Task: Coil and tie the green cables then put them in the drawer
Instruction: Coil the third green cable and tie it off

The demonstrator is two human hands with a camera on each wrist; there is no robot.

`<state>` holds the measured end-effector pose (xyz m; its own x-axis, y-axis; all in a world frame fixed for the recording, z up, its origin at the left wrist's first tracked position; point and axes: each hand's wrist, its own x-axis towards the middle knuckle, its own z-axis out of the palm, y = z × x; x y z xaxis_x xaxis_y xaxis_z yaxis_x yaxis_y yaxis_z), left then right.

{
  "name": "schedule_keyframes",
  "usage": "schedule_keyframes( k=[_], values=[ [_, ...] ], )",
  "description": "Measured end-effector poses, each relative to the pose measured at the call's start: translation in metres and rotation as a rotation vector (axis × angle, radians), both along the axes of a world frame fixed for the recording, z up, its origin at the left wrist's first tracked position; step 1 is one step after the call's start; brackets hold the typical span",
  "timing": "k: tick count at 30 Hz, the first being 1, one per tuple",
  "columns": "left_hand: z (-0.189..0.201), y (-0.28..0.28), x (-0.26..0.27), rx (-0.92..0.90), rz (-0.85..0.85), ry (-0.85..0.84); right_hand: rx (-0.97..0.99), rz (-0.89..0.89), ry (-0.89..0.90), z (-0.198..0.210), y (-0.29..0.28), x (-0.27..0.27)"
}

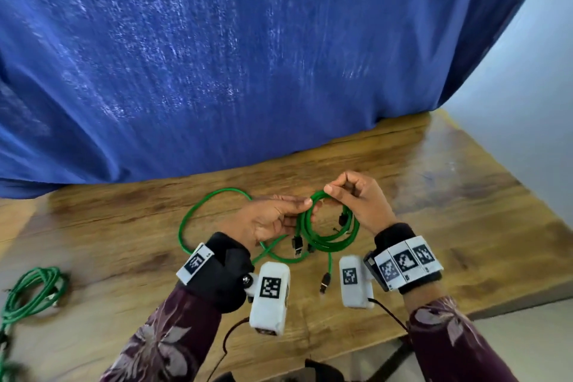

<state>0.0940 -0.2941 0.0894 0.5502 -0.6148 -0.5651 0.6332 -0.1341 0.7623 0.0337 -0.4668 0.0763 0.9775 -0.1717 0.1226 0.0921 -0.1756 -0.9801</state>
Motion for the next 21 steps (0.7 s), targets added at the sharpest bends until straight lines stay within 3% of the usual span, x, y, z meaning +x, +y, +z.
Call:
schedule_keyframes(
  k=[4,7,9,13,21],
  values=[
    [-0.009,-0.005,0.006,0.0,0.113,0.041,-0.131,-0.195,0.063,-0.018,-0.032,0.014],
    [-0.015,-0.002,0.013,0.006,0.198,0.047,-0.251,-0.408,0.258,-0.044,-0.064,0.028],
    [-0.02,0.0,0.019,0.013,0.23,0.05,-0.319,-0.461,0.402,-0.07,-0.083,0.037],
    [-0.028,-0.001,0.028,0.042,0.282,0.073,-0.473,-0.512,0.596,-0.089,-0.081,0.048],
    [-0.036,-0.001,0.04,0.086,0.34,0.095,-0.84,-0.417,0.873,-0.101,-0.067,0.054]
  ],
)
